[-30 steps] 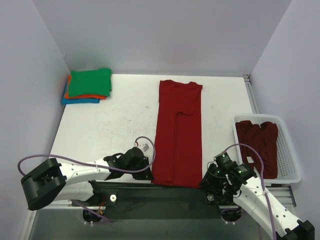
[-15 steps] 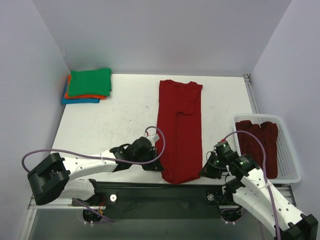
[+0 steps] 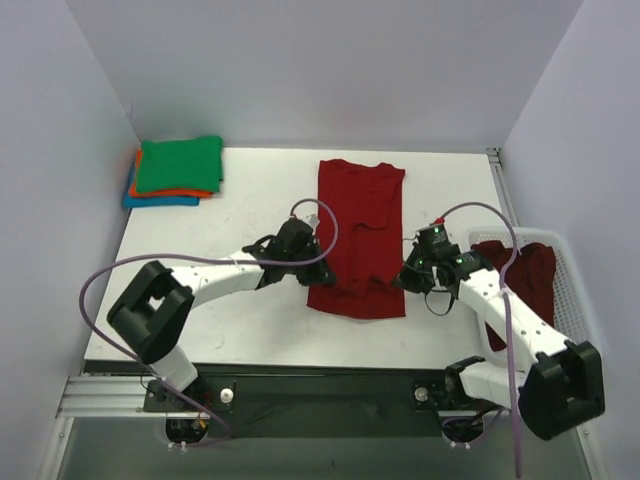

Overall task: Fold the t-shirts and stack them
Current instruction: Grab the bottom of the folded rectangular tshirt with both arms, then fold the folded rectangular tshirt in 1/3 of the way

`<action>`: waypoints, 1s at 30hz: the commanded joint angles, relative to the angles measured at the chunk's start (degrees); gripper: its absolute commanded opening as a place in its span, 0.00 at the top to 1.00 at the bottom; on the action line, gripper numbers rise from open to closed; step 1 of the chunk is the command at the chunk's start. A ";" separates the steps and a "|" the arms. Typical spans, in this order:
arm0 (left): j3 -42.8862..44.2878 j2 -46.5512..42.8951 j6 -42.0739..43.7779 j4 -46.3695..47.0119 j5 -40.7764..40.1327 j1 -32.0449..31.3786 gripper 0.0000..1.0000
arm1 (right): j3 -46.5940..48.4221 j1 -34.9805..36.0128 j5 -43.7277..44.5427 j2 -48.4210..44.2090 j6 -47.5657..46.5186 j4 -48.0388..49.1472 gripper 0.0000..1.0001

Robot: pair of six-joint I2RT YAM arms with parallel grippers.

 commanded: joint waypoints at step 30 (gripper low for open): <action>32.33 24.89 6.12 -4.87 0.38 15.33 1.00 | 23.85 -11.85 -2.18 32.09 -7.07 15.00 1.00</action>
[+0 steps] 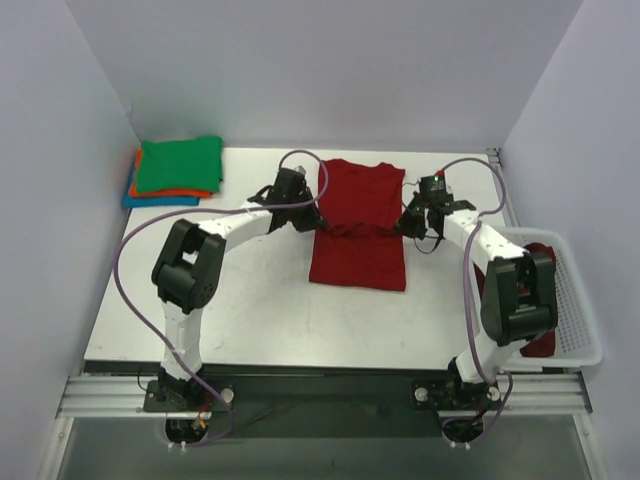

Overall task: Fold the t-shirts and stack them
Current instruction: Fold the folded rectangular tshirt in 1/3 of the way

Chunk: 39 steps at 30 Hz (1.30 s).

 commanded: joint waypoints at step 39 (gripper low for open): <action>12.66 10.42 10.56 2.84 6.38 1.25 1.00 | 18.62 6.35 -3.44 20.61 -10.73 -2.01 0.73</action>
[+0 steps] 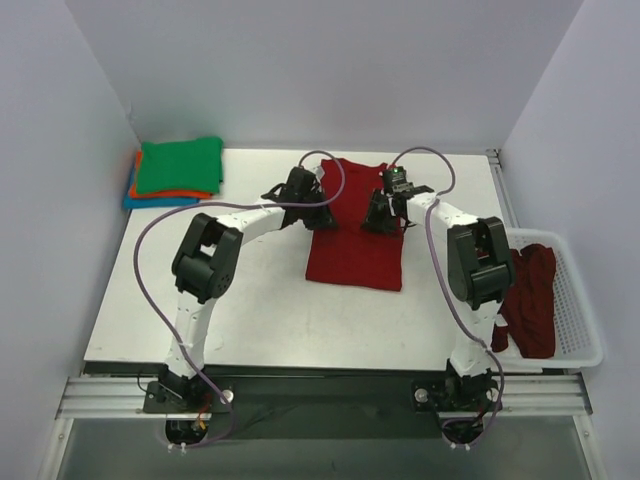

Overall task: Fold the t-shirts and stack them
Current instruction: Fold the folded rectangular tshirt in 1/3 of the way

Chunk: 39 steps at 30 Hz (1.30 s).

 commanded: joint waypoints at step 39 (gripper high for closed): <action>-24.84 -13.53 -5.78 5.09 -7.11 6.17 1.00 | -4.39 3.68 -2.29 5.75 5.76 1.89 0.66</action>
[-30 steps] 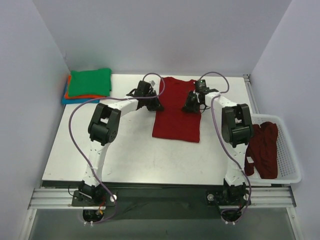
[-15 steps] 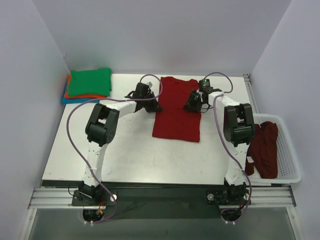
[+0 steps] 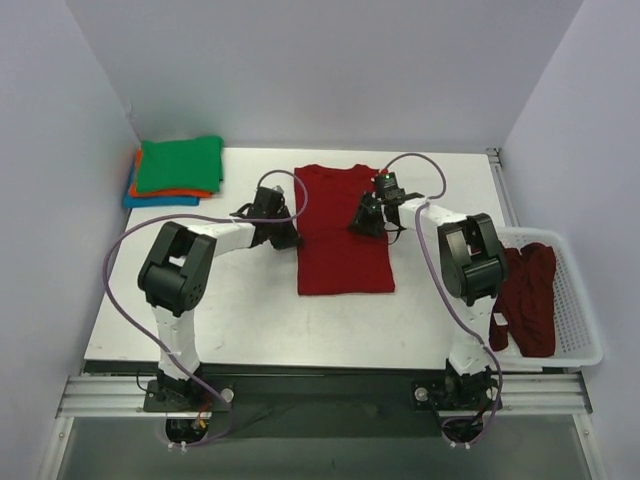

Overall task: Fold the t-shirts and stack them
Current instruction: Fold the folded rectangular tshirt in 1/3 of the way

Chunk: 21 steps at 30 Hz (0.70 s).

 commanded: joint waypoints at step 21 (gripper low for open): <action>-23.80 -28.82 1.07 -3.75 -6.87 -0.85 1.00 | -18.48 7.20 -5.48 -15.09 1.60 3.89 0.61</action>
